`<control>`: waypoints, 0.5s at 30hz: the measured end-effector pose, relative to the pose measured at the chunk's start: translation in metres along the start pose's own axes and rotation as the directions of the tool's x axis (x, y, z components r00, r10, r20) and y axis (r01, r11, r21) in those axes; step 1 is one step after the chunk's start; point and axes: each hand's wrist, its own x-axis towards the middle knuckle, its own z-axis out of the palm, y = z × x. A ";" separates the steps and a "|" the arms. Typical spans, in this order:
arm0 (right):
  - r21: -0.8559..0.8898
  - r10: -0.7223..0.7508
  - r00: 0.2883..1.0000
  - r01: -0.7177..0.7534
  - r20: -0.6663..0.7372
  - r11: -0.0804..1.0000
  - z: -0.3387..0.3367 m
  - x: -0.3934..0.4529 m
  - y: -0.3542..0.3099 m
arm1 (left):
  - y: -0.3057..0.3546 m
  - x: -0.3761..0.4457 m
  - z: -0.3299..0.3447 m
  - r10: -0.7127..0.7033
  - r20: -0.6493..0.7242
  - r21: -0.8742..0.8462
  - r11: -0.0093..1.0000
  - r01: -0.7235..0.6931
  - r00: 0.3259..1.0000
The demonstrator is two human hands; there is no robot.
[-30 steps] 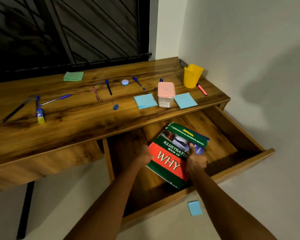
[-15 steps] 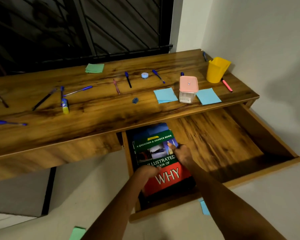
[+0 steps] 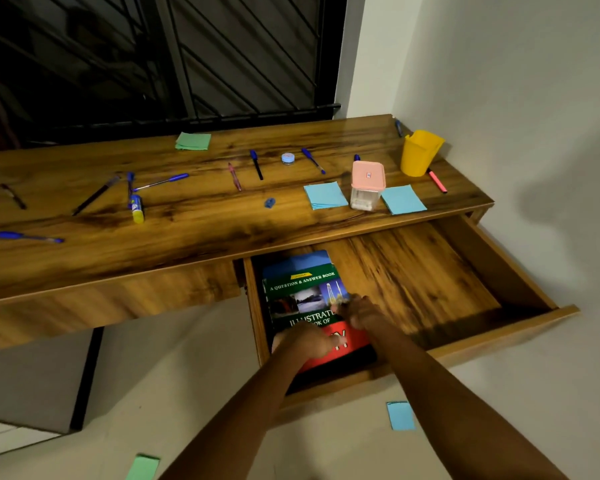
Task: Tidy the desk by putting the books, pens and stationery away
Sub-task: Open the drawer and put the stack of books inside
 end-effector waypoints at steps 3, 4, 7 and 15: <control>0.132 -0.166 0.984 0.156 0.069 0.979 -0.032 -0.025 0.009 | -0.003 -0.012 -0.011 0.179 0.278 0.116 0.969 -0.218 0.944; 0.153 -0.188 0.966 0.162 0.177 0.975 -0.044 -0.036 0.010 | -0.007 -0.012 -0.012 0.181 0.329 0.209 0.943 -0.258 0.927; -0.061 -0.078 0.815 0.138 0.574 0.989 -0.055 -0.052 0.006 | -0.018 -0.018 0.004 0.205 0.229 0.478 0.828 -0.294 0.951; -0.527 0.019 0.861 0.293 0.508 0.798 -0.015 -0.067 -0.005 | -0.033 -0.015 0.015 0.476 -0.052 0.616 0.707 -0.347 0.878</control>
